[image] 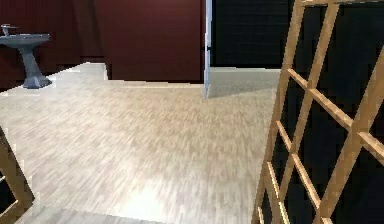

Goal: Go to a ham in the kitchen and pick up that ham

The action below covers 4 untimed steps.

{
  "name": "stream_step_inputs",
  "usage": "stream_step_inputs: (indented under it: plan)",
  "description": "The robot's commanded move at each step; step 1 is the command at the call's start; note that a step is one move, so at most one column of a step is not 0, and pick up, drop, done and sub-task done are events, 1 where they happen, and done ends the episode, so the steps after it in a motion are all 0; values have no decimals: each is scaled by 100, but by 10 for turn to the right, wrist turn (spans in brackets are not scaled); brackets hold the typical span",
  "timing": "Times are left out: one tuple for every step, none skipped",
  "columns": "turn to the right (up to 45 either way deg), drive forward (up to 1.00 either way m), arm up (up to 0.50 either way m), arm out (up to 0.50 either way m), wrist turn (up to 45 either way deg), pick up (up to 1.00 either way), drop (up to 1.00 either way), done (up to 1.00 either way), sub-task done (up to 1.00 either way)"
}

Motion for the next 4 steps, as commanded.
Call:
stream_step_inputs:
  plan:
    - [0, 100, 0, 0, 0, 0, 0, 0, 0]
    - [30, 0, 0, 0, 0, 0, 0, 0, 0]
    - [0, 25, 0, 0, 0, 0, 0, 0, 0]
    - [-420, 0, 0, 0, 0, 0, 0, 0, 0]
